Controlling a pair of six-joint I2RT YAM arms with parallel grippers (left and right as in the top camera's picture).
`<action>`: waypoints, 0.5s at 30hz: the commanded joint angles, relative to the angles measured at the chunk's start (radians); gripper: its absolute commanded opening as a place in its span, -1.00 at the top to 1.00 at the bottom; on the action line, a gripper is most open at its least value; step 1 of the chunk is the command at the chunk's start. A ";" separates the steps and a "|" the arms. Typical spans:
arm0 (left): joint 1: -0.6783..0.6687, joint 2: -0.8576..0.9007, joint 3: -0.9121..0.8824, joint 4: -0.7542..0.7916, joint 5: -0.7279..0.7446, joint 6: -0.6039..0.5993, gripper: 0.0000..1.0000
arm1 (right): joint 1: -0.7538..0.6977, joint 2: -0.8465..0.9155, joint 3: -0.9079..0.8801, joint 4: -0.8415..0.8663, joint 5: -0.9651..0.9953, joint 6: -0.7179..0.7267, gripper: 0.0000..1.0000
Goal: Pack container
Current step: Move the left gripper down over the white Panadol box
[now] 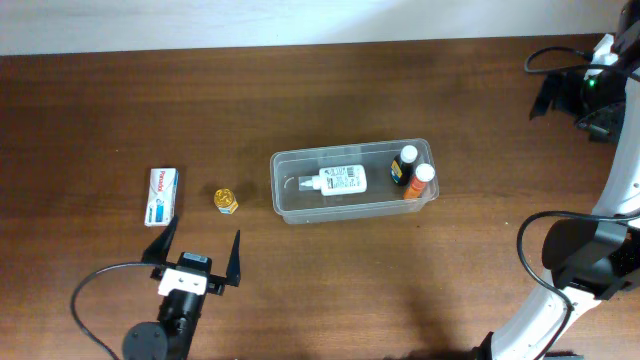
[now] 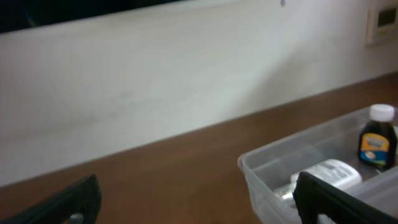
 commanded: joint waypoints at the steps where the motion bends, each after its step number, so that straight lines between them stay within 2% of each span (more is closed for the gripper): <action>1: 0.010 0.094 0.180 -0.109 -0.036 0.010 -0.99 | -0.008 -0.019 -0.006 0.003 0.002 -0.005 -0.97; 5: 0.037 0.296 0.423 -0.351 -0.146 0.044 -0.99 | -0.008 -0.019 -0.006 0.003 0.002 -0.006 -0.97; 9: 0.070 0.583 0.706 -0.531 -0.149 0.088 -0.99 | -0.008 -0.019 -0.006 0.003 0.002 -0.005 -0.97; 15: 0.074 0.832 0.888 -0.590 -0.158 0.087 -0.99 | -0.008 -0.019 -0.006 0.003 0.002 -0.006 -0.97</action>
